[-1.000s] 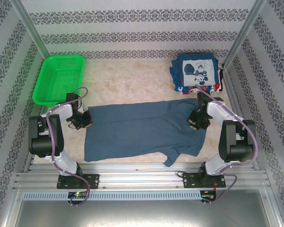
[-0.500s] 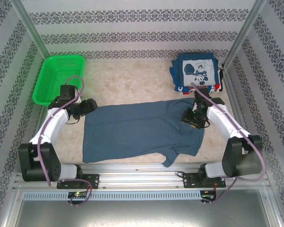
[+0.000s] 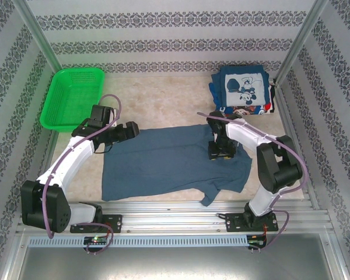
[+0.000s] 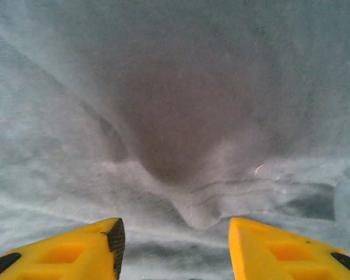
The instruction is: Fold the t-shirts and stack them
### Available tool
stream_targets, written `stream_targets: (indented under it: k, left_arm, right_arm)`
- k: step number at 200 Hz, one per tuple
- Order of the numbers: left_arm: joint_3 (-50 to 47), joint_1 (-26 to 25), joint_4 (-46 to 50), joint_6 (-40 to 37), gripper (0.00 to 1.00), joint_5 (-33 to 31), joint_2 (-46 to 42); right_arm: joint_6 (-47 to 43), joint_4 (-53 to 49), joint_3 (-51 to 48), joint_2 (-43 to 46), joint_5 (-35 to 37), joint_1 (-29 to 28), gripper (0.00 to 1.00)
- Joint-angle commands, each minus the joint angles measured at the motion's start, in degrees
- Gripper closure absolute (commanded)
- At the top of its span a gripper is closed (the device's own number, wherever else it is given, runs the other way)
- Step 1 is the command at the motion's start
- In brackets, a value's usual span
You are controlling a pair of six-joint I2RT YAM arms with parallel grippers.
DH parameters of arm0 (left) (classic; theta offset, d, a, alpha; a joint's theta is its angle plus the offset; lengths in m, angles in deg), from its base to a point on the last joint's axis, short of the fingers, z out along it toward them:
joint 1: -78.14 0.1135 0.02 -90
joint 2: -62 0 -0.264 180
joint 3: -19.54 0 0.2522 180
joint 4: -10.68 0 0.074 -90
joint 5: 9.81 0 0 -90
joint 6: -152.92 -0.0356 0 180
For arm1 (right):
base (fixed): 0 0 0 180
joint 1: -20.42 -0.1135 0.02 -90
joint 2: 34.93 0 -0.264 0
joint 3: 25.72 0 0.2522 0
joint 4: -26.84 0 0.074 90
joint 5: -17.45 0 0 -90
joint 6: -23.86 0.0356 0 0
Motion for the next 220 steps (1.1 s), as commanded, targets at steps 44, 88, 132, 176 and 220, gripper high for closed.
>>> stream_targets:
  k: [44, 88, 132, 176, 220]
  left_arm:
    - [-0.4, -0.37, -1.09, -0.1, 0.03, -3.09, -1.04]
    - [0.12, -0.43, -1.68, -1.32, 0.02, -1.78, -1.51]
    - [-0.26, -0.43, -2.33, -1.3, 0.02, -0.71, -0.92]
    - [-0.87, -0.42, -2.87, -1.44, 0.02, -0.31, -0.89]
    - [-1.4, -0.43, -2.77, -2.02, 0.02, 0.05, -0.96]
  right_arm:
    - [-3.54, 0.13, 5.26, -6.62, 6.13, 0.72, 0.82]
    - [-4.95, 0.97, 7.73, -7.98, 3.18, 4.25, 0.98]
    - [-6.47, 0.95, 11.06, -9.88, -1.65, 8.87, 0.99]
    - [-6.67, 1.01, 15.07, -13.7, -5.45, 12.56, 0.98]
    - [-7.08, 0.23, 19.77, -16.65, -5.41, 13.73, 1.0]
